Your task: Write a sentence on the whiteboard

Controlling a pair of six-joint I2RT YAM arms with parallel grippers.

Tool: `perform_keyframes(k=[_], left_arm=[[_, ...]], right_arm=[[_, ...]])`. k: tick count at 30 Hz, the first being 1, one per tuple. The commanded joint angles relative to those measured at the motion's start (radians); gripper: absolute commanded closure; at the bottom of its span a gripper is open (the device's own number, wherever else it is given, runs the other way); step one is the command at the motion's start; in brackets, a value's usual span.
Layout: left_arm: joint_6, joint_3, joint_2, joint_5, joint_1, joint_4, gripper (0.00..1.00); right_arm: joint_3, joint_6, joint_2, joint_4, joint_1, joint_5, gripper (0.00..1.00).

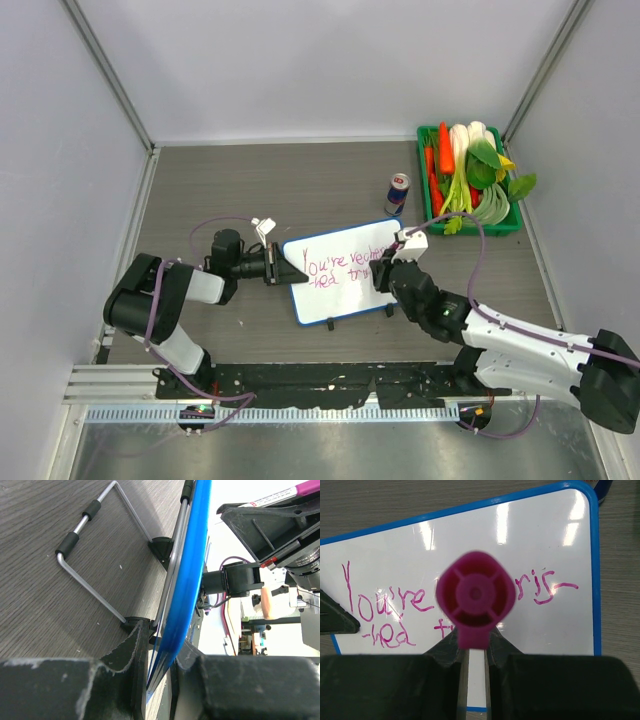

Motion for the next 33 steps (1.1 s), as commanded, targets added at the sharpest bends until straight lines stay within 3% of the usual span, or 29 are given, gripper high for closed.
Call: perform_keyframes(k=[1, 12, 24, 33], left_arm=[[0.006, -0.022, 0.028, -0.042, -0.005, -0.052, 1.00], [0.004, -0.022, 0.031, -0.042, -0.006, -0.049, 1.00], [0.003, -0.022, 0.032, -0.039, -0.005, -0.046, 1.00], [0.003, -0.022, 0.029, -0.039, -0.005, -0.047, 1.00]], right_arm=[[-0.030, 0.016, -0.024, -0.050, -0.006, 0.000, 0.99], [-0.032, 0.015, -0.048, -0.064, -0.006, 0.020, 0.98], [0.082, -0.066, -0.083, -0.042, -0.007, 0.046, 0.99], [0.098, -0.067, -0.022, -0.007, -0.030, 0.052, 0.99]])
